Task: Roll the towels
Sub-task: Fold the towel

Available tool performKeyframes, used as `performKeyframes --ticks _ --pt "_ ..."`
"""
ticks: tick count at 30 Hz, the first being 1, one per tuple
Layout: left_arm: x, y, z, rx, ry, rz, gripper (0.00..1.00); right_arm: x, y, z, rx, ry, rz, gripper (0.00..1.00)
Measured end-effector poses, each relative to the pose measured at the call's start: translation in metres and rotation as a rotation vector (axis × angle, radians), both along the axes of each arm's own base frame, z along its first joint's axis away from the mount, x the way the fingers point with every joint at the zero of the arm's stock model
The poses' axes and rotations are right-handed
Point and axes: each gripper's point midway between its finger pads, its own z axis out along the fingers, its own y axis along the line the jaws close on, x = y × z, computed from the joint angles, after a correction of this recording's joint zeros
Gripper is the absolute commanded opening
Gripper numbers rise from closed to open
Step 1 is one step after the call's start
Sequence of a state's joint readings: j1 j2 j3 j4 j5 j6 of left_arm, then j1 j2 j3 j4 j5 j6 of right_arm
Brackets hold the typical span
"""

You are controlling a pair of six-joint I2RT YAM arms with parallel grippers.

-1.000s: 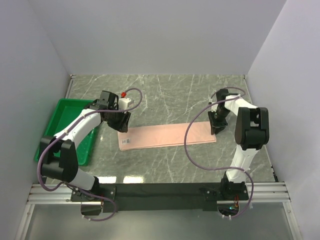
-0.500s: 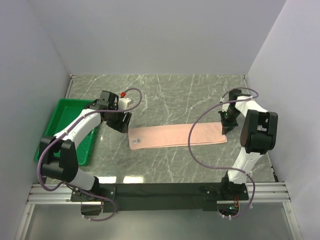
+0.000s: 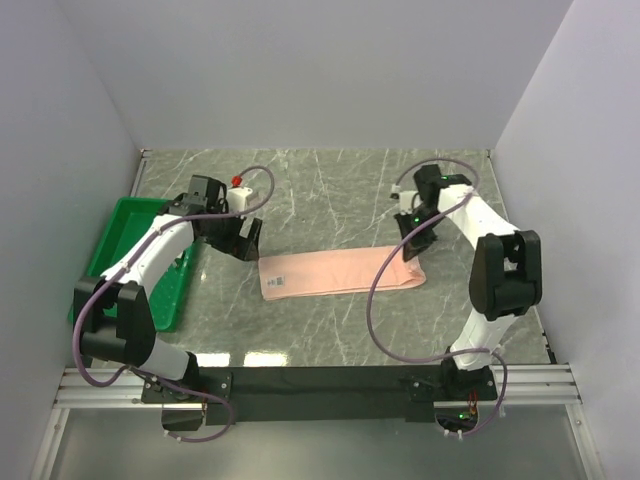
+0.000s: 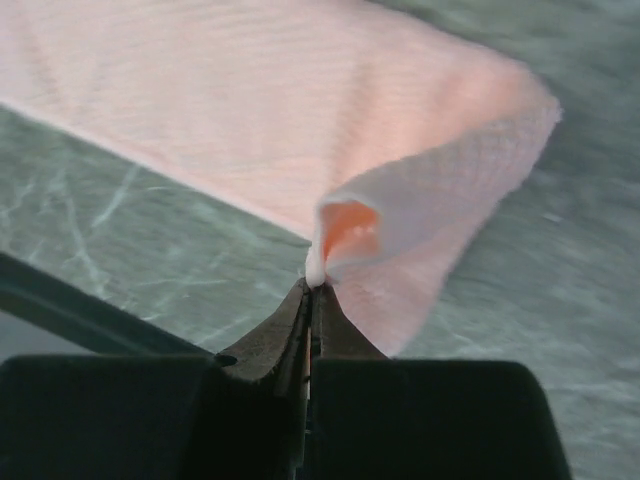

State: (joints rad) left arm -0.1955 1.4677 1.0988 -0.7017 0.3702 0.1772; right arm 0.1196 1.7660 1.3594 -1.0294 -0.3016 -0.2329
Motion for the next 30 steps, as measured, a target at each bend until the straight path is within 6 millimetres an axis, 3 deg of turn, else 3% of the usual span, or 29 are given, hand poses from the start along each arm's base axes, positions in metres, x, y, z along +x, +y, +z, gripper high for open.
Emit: performKeyframes --ticks 3,7,12,19,30 --pt "0.005 0.003 0.005 -0.011 0.000 0.036 0.99 -0.008 0.031 0.000 0.046 0.023 0.057 0.00" --pt "0.004 0.004 0.006 -0.019 0.017 0.064 0.99 -0.007 0.058 -0.010 0.101 0.077 0.079 0.00" --pt "0.002 0.005 0.007 -0.019 0.020 0.083 0.99 -0.011 0.078 -0.024 0.130 0.138 0.096 0.00" --pt "-0.002 0.009 0.009 -0.014 0.015 0.110 0.99 -0.006 0.106 -0.028 0.174 0.156 0.132 0.00" --pt "-0.006 0.012 0.004 -0.004 0.025 0.115 0.99 -0.008 0.128 -0.034 0.209 0.195 0.159 0.00"
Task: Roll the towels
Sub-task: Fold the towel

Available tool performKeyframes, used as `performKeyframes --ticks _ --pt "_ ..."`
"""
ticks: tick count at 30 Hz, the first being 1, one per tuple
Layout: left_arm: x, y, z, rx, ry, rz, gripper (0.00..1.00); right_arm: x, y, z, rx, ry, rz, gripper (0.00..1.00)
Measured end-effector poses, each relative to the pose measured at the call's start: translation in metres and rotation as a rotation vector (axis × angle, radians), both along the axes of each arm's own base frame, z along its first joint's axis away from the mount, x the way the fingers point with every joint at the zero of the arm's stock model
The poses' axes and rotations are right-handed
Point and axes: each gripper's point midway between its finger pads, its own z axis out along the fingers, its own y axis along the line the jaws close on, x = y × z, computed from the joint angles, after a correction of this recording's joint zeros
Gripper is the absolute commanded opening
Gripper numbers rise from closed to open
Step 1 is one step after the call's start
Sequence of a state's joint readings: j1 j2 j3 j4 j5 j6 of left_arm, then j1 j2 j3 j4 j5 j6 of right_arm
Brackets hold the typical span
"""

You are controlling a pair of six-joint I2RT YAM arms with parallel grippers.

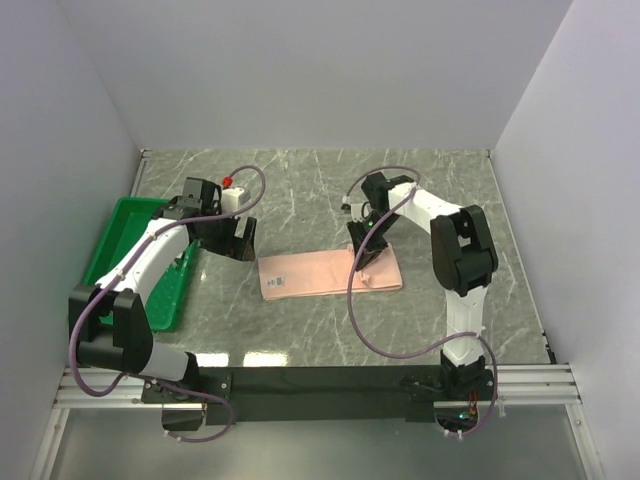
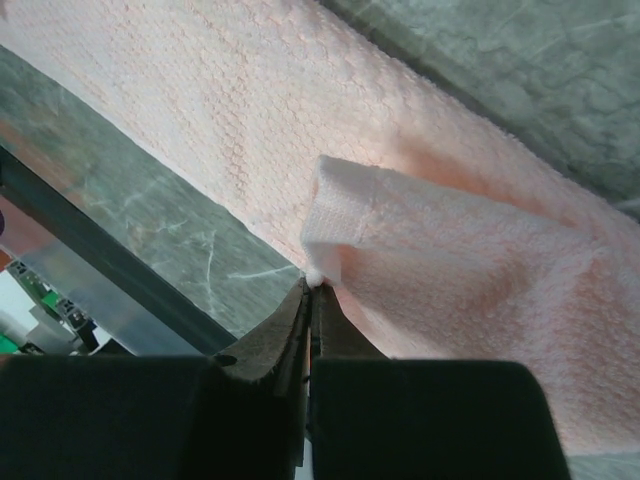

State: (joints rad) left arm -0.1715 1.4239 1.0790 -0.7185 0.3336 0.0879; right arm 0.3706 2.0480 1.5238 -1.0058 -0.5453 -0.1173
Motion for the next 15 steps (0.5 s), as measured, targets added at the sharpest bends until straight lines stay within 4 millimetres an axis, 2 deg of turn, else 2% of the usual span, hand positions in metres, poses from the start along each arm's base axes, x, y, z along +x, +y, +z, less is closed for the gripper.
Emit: performKeyframes --ticks 10,13,15 --pt "0.000 0.001 0.000 0.001 0.000 0.003 1.00 -0.003 0.009 -0.006 0.010 0.031 0.003 0.00" --pt "-0.001 0.001 -0.001 0.001 -0.001 0.001 0.99 -0.001 0.010 -0.007 0.012 0.038 -0.001 0.15" --pt "-0.003 0.001 -0.002 0.000 0.001 0.000 0.91 0.002 0.012 -0.008 0.015 0.038 -0.001 0.27"
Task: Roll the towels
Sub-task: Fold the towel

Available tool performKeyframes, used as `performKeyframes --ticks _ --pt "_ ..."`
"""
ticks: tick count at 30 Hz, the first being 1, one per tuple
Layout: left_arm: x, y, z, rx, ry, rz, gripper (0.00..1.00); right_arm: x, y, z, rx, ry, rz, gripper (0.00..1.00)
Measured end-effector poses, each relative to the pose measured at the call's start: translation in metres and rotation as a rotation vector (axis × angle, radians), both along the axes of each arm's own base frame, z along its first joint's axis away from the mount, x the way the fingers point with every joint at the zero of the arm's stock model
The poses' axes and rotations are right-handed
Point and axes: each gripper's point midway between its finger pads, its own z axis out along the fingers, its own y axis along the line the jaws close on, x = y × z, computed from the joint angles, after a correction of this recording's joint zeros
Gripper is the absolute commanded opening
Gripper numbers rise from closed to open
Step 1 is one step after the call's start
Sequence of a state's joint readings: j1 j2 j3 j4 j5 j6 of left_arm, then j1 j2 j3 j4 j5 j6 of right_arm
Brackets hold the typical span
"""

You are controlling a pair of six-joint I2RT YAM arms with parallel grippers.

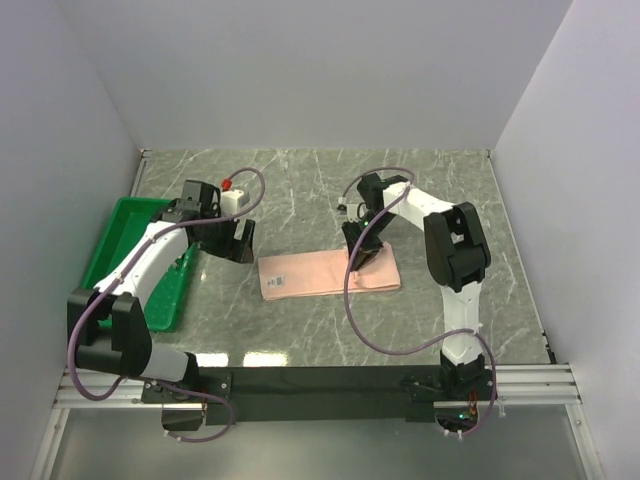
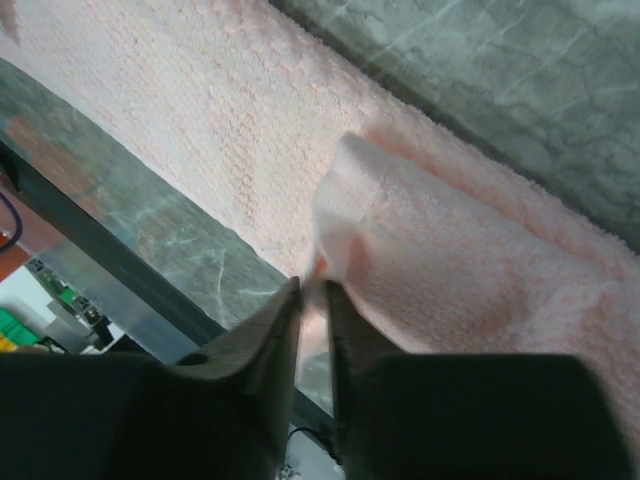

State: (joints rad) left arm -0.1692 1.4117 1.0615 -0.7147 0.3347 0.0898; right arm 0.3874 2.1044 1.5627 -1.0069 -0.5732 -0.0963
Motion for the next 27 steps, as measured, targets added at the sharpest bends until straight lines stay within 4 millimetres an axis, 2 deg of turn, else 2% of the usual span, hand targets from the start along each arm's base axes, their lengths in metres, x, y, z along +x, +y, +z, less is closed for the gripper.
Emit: performKeyframes --ticks 1,3,8,10,11,12,16,17,19,21,23,27 --pt "-0.001 0.000 0.000 0.000 -0.003 -0.002 0.89 0.001 0.000 -0.001 0.000 0.002 0.000 0.31" --pt "-0.003 0.000 0.001 -0.006 -0.008 -0.008 0.83 0.001 0.001 -0.002 0.004 0.004 0.004 0.33" --pt "-0.006 -0.006 0.003 -0.026 -0.020 -0.038 0.69 0.002 0.000 0.005 0.025 0.009 0.003 0.31" --pt "-0.009 -0.012 0.002 -0.039 -0.014 -0.058 0.54 0.007 -0.004 0.013 0.048 -0.008 -0.005 0.29" --pt "-0.011 -0.017 0.001 -0.044 -0.009 -0.075 0.49 0.012 -0.009 0.019 0.056 -0.021 -0.016 0.25" --pt "-0.014 -0.022 0.000 -0.047 -0.005 -0.098 0.38 0.018 -0.016 0.024 0.062 -0.044 -0.029 0.22" --pt "-0.022 -0.047 -0.015 -0.048 0.039 -0.177 0.24 0.051 -0.056 0.040 0.028 -0.153 -0.101 0.15" --pt "-0.024 -0.054 -0.022 -0.044 0.059 -0.196 0.18 0.058 -0.067 0.039 0.005 -0.173 -0.116 0.13" --pt "-0.027 -0.063 -0.038 -0.037 0.107 -0.214 0.16 0.063 -0.082 0.033 -0.039 -0.186 -0.127 0.11" --pt "-0.029 -0.068 -0.054 -0.026 0.154 -0.221 0.09 0.061 -0.090 0.023 -0.077 -0.180 -0.120 0.10" --pt "-0.028 -0.069 -0.069 -0.015 0.200 -0.211 0.01 0.057 -0.092 0.010 -0.103 -0.168 -0.104 0.10" --pt "-0.015 -0.069 -0.090 0.021 0.247 -0.185 0.00 0.035 -0.097 -0.020 -0.149 -0.100 -0.087 0.10"
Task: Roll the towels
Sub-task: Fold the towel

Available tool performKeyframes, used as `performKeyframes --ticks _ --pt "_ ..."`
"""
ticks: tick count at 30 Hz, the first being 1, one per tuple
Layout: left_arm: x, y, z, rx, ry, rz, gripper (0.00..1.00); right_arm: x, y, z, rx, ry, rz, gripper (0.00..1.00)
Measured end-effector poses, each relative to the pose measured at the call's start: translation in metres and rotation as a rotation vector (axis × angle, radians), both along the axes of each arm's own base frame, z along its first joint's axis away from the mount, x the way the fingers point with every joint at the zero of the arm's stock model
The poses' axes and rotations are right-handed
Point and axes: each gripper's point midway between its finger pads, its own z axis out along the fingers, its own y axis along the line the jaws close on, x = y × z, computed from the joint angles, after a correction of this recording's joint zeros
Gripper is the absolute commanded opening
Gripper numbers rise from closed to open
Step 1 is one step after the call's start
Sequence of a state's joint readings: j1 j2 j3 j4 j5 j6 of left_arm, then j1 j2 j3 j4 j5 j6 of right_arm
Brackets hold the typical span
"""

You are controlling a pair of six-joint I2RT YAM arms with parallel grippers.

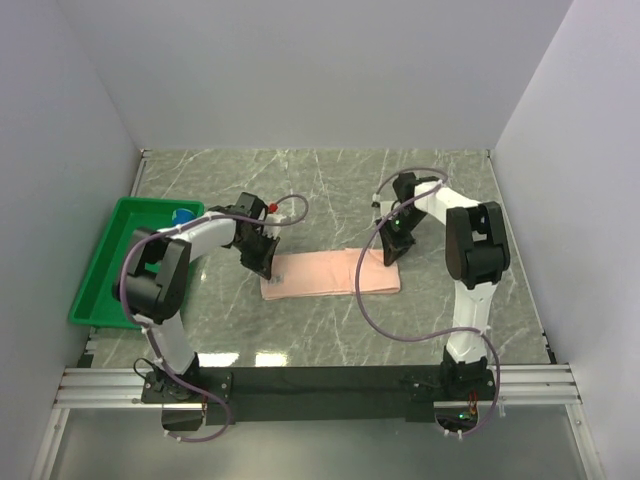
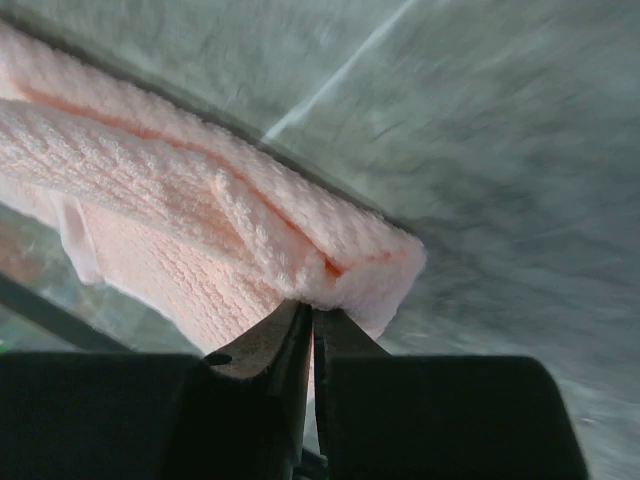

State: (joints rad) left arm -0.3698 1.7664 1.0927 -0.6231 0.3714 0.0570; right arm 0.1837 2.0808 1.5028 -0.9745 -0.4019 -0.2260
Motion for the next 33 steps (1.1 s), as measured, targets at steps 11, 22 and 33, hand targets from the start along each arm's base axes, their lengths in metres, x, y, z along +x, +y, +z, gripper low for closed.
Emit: performKeyframes --ticks 11,22,33 --pt "0.127 -0.009 0.006 0.082 -0.193 0.010 0.20 -0.097 0.043 0.006 0.174 0.088 0.100 0.23" --pt "0.129 -0.011 0.083 -0.035 -0.320 0.085 0.48 -0.070 0.063 0.070 0.313 -0.110 0.134 0.35" --pt "0.029 0.011 0.035 0.002 -0.075 0.171 0.48 -0.083 0.043 0.022 0.182 0.034 0.157 0.47"
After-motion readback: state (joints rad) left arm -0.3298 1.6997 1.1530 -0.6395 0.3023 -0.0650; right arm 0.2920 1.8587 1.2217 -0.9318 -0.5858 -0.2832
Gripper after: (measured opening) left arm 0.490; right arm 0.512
